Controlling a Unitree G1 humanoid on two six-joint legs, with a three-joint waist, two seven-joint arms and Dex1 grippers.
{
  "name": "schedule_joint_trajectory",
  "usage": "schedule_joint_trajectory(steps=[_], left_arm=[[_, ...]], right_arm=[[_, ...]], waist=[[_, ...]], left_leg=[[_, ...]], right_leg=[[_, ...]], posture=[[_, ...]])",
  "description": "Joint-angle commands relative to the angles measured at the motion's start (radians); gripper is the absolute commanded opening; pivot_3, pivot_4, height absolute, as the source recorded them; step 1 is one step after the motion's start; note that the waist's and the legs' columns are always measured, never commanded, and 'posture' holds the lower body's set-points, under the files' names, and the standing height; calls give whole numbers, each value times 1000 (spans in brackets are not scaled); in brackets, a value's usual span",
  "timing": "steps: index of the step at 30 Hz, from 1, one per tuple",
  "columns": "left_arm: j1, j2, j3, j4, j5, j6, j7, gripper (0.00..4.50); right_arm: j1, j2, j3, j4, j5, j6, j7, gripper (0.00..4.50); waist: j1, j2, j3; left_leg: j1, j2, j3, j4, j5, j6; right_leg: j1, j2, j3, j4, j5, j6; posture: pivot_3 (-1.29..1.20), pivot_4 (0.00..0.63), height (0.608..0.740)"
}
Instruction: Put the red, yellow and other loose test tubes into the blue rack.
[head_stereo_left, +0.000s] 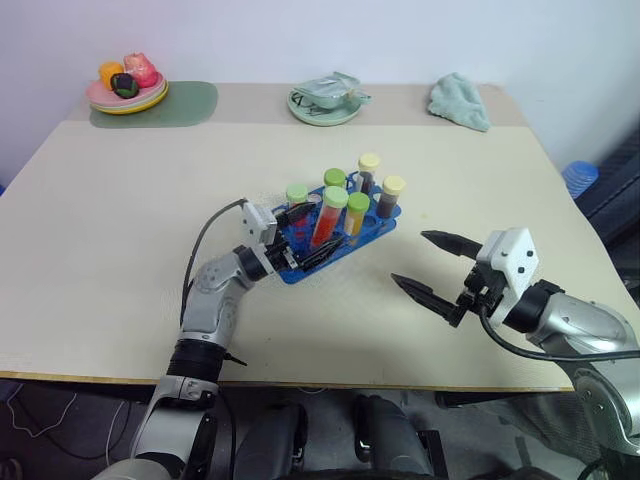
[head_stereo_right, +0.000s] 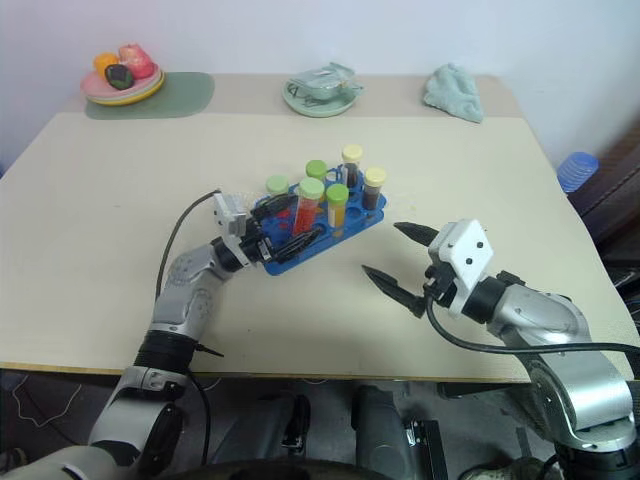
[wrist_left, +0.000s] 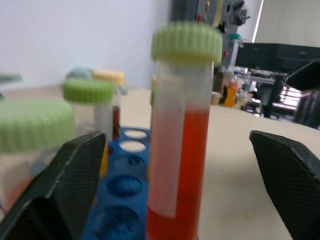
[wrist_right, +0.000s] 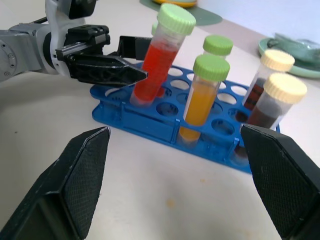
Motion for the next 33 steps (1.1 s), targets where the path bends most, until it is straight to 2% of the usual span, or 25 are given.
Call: schedule_joint_trajectory(steps=[1,8,14,18,26,33], left_arm=[[8,-1,13,-47,-9,-43,6,4459],[69,36,20,-179,-132,54,-68,4459],[242,140,53,-347,-275,209,-138,4459],[327,206,134,-407,-337,258,-124,4459],[474,449,219,-472,-320,288,-269,4459],[506,444,236,-521,-340,300,-229,4459]], right_arm=[[-11,-8,5,30,-29,-56,23,4265],[-53,21,30,75,-39,-109,33,4265],[-200,78,70,99,-30,-117,-4,4265],[-289,112,126,150,-69,-137,-12,4265],[-486,180,243,380,-224,-261,-19,4265],[-609,224,228,568,-328,-368,-93,4265]], waist=[[0,0,0],[-4,0,0],[-10,1,0],[-10,1,0],[-10,2,0],[-8,2,0]], left_leg=[[0,0,0,0,0,0],[0,0,0,0,0,0],[0,0,0,0,0,0],[0,1,0,0,0,0],[0,0,0,0,0,0],[0,0,1,-1,2,-3]], right_leg=[[0,0,0,0,0,0],[0,0,0,1,0,0],[0,0,0,1,0,0],[-1,0,0,1,0,0],[-1,0,0,0,0,-1],[-1,0,0,0,0,-1]], posture=[[0,150,740],[0,150,740],[0,150,740],[0,150,740],[0,150,740],[0,150,740]])
